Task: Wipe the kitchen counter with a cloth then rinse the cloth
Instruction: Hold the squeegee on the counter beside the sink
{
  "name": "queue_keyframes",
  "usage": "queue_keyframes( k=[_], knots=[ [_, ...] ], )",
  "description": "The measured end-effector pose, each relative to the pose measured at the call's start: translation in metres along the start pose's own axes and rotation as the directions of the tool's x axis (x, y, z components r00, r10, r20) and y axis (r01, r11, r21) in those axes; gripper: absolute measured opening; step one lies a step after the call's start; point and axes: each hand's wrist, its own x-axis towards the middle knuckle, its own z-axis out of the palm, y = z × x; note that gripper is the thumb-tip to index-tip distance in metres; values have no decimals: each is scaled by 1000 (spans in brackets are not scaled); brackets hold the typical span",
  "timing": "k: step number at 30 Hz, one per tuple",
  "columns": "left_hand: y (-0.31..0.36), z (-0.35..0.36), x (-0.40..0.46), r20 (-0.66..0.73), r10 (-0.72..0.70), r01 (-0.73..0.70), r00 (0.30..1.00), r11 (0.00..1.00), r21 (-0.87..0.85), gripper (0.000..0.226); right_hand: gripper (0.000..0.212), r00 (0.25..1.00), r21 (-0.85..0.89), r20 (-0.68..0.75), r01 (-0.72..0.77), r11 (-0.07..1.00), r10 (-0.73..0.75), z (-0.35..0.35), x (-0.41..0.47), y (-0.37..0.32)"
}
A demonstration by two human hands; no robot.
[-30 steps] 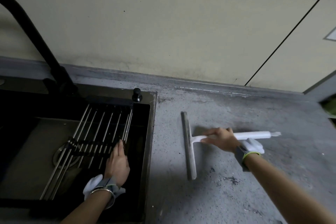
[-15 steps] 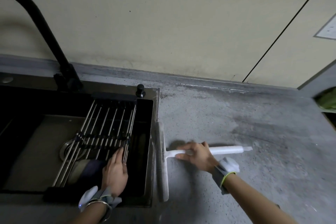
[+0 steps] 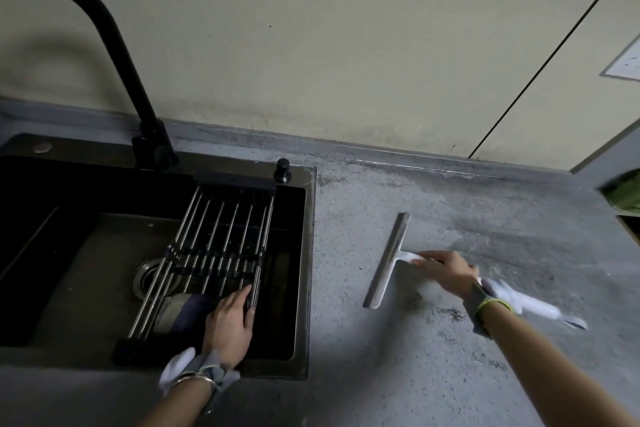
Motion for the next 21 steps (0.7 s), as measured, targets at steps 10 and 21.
queue_keyframes(
  k=[10, 21],
  knots=[
    [14, -7, 46, -1, 32, -32, 999, 998, 55, 53, 35, 993, -120, 91, 83, 989, -73, 7, 43, -55],
    [43, -7, 95, 26, 6, -11, 1000, 982, 190, 51, 34, 978, -114, 160, 157, 981, -137, 12, 58, -64]
  ],
)
